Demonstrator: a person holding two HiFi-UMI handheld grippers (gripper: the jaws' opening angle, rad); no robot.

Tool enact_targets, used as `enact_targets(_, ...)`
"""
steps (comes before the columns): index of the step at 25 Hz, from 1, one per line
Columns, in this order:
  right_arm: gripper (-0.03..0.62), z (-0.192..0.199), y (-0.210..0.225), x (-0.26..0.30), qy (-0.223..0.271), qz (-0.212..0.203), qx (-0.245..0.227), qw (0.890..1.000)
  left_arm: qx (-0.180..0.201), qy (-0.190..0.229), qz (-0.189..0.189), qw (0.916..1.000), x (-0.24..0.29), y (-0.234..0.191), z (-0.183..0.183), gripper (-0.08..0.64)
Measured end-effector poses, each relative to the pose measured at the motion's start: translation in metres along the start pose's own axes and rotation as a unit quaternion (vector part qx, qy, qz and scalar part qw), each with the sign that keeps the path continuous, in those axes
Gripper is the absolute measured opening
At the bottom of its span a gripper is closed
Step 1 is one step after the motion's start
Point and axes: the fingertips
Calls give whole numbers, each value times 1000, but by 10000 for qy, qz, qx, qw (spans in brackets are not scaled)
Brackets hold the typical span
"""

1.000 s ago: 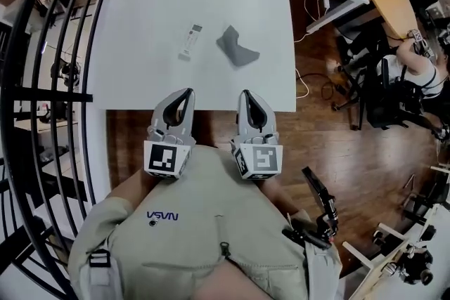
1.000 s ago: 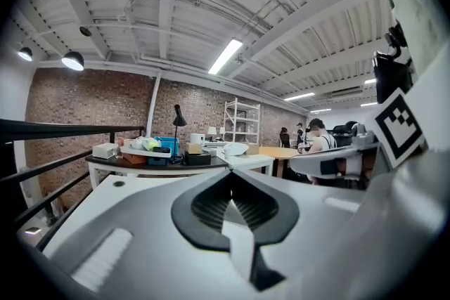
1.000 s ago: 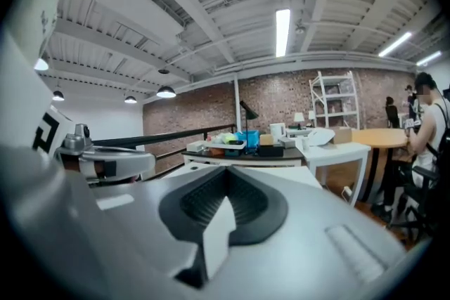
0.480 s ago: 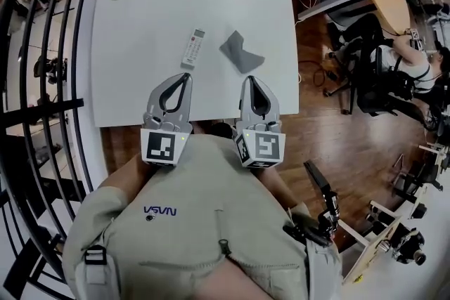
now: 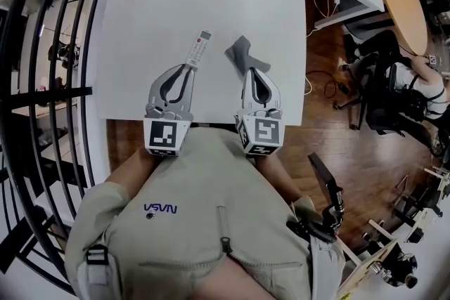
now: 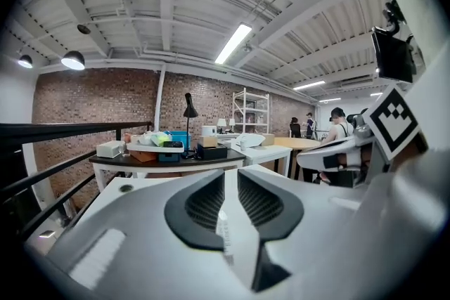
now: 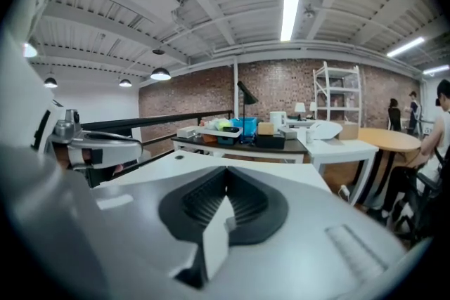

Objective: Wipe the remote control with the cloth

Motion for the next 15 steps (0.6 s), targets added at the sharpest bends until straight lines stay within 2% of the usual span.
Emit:
enact_targets(1, 15, 2, 2, 4, -24, -49, -29, 10000, 30, -72, -30, 10000, 2, 0, 4, 69)
enact_targets(2, 53, 5, 3, 7, -60, -101, -53, 9999, 52, -135, -82, 9999, 4, 0, 8, 77)
enact_targets(6, 87, 19, 11, 26, -264, -233, -239, 9991, 58, -446, -272, 9986, 16, 0, 29, 92)
enact_targets(15, 194, 94, 10, 77, -1307, -495, -714, 9876, -420, -1438, -396, 9879, 49, -14, 111, 217)
Point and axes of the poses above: the fingertips, and each gripper's own axes: x forward along the fingers, y to its right, z out of its underside, and after that the axes turned 9 degrees about z, right-handed
